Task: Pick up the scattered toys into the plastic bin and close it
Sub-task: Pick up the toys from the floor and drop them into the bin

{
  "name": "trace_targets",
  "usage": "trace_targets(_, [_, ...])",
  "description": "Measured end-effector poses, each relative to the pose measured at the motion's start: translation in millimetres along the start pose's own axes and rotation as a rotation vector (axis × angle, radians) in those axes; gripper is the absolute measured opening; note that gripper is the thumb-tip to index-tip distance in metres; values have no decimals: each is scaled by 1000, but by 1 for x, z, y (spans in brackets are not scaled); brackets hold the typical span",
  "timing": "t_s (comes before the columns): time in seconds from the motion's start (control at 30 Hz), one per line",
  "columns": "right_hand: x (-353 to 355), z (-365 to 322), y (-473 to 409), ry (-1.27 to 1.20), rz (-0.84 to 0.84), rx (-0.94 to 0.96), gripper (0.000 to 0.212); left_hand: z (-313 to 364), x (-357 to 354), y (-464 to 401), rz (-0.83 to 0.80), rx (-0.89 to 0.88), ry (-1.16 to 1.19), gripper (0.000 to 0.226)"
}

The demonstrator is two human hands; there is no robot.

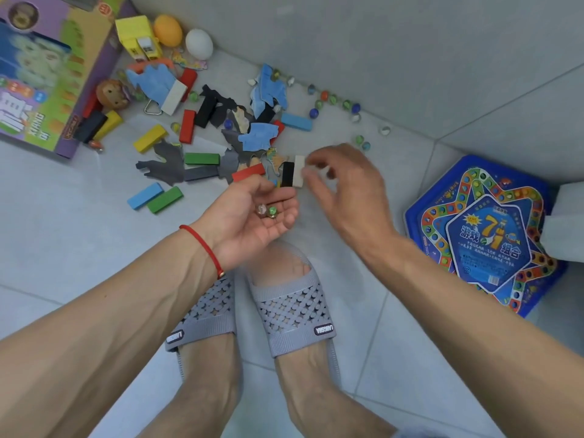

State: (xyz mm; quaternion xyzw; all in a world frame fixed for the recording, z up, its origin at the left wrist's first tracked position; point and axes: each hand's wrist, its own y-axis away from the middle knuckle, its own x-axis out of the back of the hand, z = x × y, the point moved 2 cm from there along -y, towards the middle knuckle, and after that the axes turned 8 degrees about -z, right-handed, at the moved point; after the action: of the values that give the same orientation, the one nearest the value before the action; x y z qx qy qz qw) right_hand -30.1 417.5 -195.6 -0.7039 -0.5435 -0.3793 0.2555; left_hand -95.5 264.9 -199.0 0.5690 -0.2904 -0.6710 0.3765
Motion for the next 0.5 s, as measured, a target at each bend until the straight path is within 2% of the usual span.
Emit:
trace_targets(0.1, [5,41,-16,270,3,-177,35,-1,4,1,20,8,-14,33])
trace_targets(0.2, [-2,58,-26,409,-45,-131,35,-1,5,2,15,12,-12,34])
trace_targets(0.37, [-19,70,-26,235,-85,-81,16,0,4,3,18,-3,-33,36])
trace_targets(0.5, [-16,51,-11,28,-39,-156,17,-3,4,1,37,-12,-72,38])
